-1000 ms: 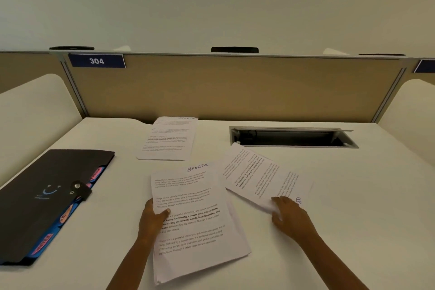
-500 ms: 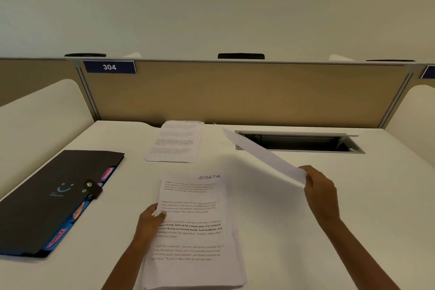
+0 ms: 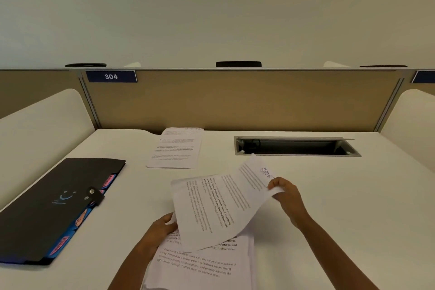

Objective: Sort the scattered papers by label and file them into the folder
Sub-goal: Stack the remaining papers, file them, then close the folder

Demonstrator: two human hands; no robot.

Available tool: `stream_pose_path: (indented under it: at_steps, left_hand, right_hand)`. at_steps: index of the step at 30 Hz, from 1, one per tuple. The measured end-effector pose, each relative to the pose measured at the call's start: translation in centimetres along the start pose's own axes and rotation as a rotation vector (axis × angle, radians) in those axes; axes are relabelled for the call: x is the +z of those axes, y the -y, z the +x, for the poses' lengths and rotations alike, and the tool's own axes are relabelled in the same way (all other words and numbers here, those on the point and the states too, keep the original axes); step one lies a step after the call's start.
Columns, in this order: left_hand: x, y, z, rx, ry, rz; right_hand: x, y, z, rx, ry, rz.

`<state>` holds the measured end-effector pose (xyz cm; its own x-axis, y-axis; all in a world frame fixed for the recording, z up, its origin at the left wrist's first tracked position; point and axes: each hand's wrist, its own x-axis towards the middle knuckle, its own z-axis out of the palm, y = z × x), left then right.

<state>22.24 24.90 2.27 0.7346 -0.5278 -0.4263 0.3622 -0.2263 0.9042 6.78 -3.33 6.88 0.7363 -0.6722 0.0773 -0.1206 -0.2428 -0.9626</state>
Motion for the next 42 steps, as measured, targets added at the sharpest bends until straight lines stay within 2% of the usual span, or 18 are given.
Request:
stream_pose_path:
  at_steps: [2,4,7,9,10,12,17,20,24,27,31,36,42]
  left_hand:
    - [0.2,0.2,0.1,0.012,-0.002,-0.014]
    - [0.5,0.4,0.2,0.026,-0.008,-0.037]
    - [0.9,0.6,0.3,0.061,-0.030,-0.062]
    - [1.0,0.8,0.5,0.069,-0.055,-0.088]
    - [1.0,1.0,0.7,0.069,-0.077,-0.099]
    - [1.2,1.2,1.0,0.073,-0.096,-0.125]
    - [1.9,0.8,0.6,0.106,-0.059,-0.138]
    - [1.2,0.1,0.4,0.128,-0.065,-0.184]
    - [-0.2,-0.6,0.5,0.161,-0.079,-0.257]
    - [-0.1,-1.1,0.6,0.167,-0.031,-0.281]
    - [1.4,-1.8,0.6,0.190,0.029,-0.224]
    - [3.1,-2.2,0.4,0.236,0.074,-0.180]
    - [2.7,-1.8,0.7,0.237,0.061,-0.313]
  right_hand:
    - [0.3,-0.3,-0.3,0.150,0.017,0.213]
    - [0.5,-0.8,-0.5,0.222,-0.077,0.350]
    - [0.7,-1.4,-1.1,0.357,-0.226,0.729]
    - [0.8,-1.8,-1.5,0.437,-0.231,0.913]
    - [1.0,-1.9,-1.8,0.454,-0.193,0.916]
    - [1.7,-2.0,-2.3,0.446,-0.130,0.807]
    - [2.5,-2.1,-1.6,0.408,-0.207,0.695]
    - [1.3,-2.0,-0.1,0.336,-0.233,0.507]
    - [-1.2,-1.5,1.4,0.216,-0.168,0.226]
    - [-1.8,-0.9,2.8,0.165,-0.157,0.112]
    - [-0.1,0.3,3.8,0.093,-0.061,-0.020]
    - [2.9,0.8,3.7,0.041,-0.074,-0.084]
    - [4.2,0.0,3.6,0.106,-0.137,-0.045]
